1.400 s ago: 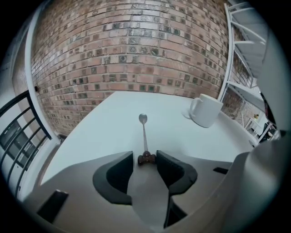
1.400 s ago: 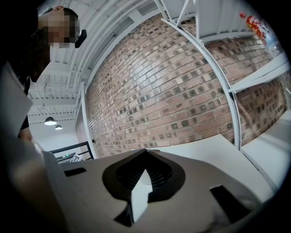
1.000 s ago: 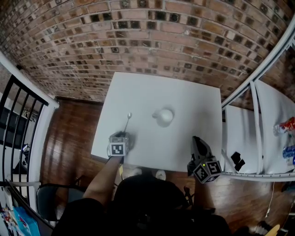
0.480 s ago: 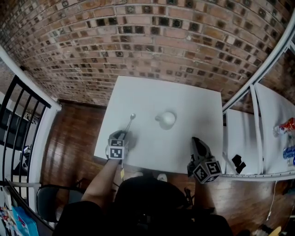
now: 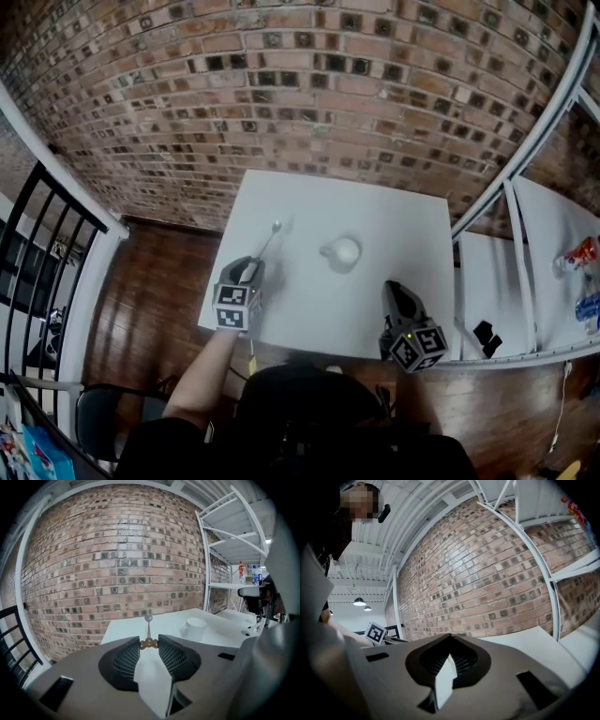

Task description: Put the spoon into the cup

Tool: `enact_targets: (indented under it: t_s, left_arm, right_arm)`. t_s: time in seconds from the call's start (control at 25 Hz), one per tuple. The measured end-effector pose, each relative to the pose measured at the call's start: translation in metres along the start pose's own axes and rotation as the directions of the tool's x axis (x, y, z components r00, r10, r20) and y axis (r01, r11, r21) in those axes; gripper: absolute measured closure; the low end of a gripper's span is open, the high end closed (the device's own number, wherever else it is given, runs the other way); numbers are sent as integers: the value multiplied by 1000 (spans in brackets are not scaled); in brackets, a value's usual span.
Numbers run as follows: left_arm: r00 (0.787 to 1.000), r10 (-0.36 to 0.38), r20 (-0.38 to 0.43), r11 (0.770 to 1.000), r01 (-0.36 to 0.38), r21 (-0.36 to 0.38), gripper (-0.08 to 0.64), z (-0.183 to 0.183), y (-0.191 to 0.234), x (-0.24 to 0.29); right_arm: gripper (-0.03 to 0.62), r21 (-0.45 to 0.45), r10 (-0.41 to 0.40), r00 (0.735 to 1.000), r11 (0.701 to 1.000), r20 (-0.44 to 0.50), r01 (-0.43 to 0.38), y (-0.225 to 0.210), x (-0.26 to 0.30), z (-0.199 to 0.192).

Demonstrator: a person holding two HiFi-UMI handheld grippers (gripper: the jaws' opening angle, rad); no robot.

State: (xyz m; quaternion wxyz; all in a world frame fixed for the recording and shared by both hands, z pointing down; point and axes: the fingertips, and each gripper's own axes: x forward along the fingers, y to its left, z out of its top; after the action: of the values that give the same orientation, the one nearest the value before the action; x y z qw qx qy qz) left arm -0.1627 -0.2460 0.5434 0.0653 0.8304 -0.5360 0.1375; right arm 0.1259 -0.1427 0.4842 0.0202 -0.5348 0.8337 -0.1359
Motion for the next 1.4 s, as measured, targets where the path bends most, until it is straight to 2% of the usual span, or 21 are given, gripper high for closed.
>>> enact_targets:
  t_s: [0.28,0.64,0.8,1.08,1.24,1.4]
  left_arm:
    - [992,-75,103,997,71,41,436,50,-17,-5]
    - [970,-211,122,975,200,93,436,69,-59,13]
    - [956,-281,82,955,270,121,436,65,-90,26]
    - [928,-371,-23,917,370,152,436,34,-135,39]
    - [917,-390,-87,903,399,161,436,15,-150,47]
    - [908,-403,-114,894,417,162,436,12,-159,57]
  right_arm:
    - [588,-17,-31,999,999,24,31,-3,-7,8]
    - [588,-17,-90,995,996,37,91,-19,-23,9]
    - [588,-8,-119,992,993,42,120,-30,-34,10]
    - [588,9,-160,986,987,36,160,-43,-53,3]
    - [588,15,-187,982,982,38,186,-50,-63,2]
    - [588,18,-203,979,979,37,202,-57,-70,1]
